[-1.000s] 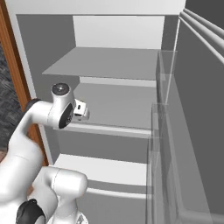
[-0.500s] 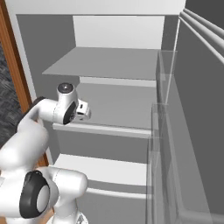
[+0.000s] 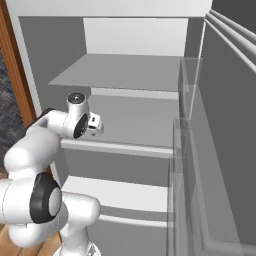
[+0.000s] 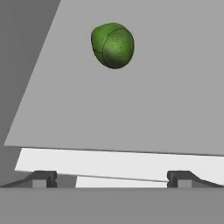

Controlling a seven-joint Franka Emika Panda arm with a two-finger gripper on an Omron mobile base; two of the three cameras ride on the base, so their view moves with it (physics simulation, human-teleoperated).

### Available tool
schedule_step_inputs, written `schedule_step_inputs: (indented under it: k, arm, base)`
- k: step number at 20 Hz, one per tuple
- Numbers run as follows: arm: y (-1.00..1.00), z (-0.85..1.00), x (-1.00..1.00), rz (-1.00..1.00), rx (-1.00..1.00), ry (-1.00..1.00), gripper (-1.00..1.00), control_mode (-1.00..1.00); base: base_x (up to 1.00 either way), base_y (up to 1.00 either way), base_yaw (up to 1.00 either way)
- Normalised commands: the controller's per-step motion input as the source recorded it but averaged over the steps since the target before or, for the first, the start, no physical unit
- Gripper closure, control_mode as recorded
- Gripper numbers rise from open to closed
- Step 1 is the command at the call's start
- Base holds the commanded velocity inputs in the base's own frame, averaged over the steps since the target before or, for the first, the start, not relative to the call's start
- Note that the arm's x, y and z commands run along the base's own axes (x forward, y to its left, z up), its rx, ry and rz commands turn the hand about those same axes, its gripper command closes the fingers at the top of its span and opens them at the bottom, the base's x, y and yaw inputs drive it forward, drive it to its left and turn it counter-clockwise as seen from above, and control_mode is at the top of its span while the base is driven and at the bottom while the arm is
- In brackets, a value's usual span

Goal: Open the fridge, remove the apple, avocado, and fish, and place them on any counter.

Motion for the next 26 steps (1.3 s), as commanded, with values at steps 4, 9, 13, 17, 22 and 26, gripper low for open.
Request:
schedule_step_inputs:
  k: [4,9,13,17,22,26]
  arm:
    - [0.07,-0.04,0.2,0.0,0.0,0.0,-1.0,-1.0]
    - [0.07,0.0,0.09,0.0,0.0,-0.08,-1.0,-1.0]
    - [0.09,0.0,0.14,0.0,0.0,-0.13,-1.0,-1.0]
    - [0.01,0.0,0.29,0.0,0.0,-0.1,-1.0,-1.0]
    - [0.0,0.0,0.44,0.0,0.01,0.0,-1.0,-1.0]
    - [0.0,0.0,0.4,0.0,0.0,0.0,-1.0,-1.0]
  base:
    - [0.0,0.0,0.0]
    - [0.0,0.0,0.0]
    - [0.0,0.0,0.0]
    - [0.0,0.0,0.0]
    - [0.0,0.0,0.0]
    - [0.0,0.0,0.0]
